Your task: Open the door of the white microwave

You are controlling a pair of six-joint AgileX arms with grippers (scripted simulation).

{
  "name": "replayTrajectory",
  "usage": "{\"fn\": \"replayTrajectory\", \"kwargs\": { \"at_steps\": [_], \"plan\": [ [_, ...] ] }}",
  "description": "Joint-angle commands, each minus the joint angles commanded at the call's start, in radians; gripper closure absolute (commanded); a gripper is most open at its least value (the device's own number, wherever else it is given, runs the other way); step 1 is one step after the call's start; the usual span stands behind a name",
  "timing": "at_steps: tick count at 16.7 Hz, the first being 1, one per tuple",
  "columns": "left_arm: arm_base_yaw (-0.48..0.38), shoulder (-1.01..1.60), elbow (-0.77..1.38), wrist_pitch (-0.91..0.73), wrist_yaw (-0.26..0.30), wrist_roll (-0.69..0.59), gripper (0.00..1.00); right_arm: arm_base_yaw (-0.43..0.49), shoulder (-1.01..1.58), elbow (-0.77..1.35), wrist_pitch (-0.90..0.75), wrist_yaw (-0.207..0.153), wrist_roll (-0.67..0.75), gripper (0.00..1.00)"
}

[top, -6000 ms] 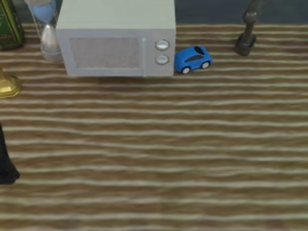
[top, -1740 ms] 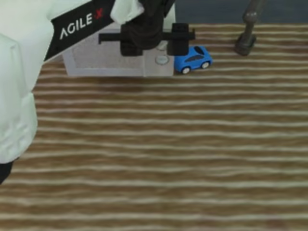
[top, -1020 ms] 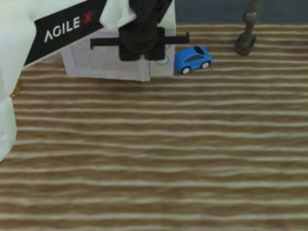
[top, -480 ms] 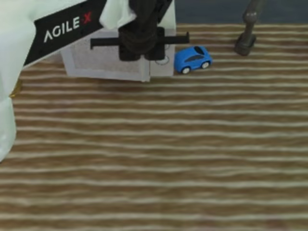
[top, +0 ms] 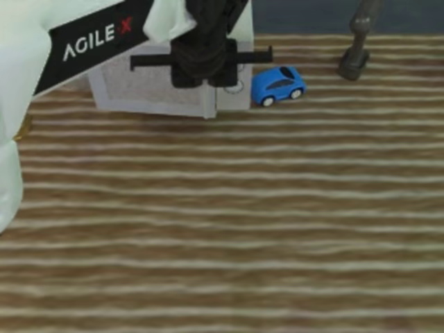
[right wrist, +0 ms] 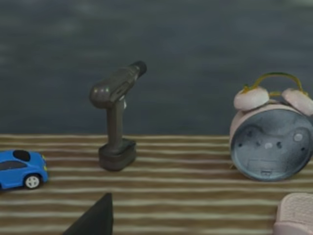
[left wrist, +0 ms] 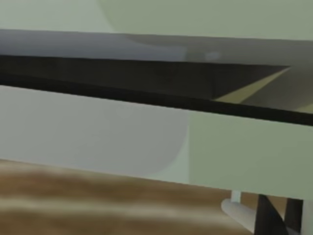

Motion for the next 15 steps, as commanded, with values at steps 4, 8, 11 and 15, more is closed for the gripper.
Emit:
{"fn": "replayTrajectory", "kwargs": {
  "at_steps": [4,8,11,15],
  "plan": [
    [0.000,0.000,0.000,0.000,0.000,0.000,1.00,0.000,0.000,0.000,0.000,0.000,0.000,0.00],
    [-0.003,-0.017,-0.038,0.018,0.013,0.018,1.00,0.000,0.000,0.000,0.000,0.000,0.000,0.00],
    [0.004,-0.060,-0.113,0.050,0.034,0.071,1.00,0.000,0.000,0.000,0.000,0.000,0.000,0.00],
    [0.007,-0.093,-0.146,0.078,0.045,0.095,1.00,0.000,0.000,0.000,0.000,0.000,0.000,0.00]
  ]
}}
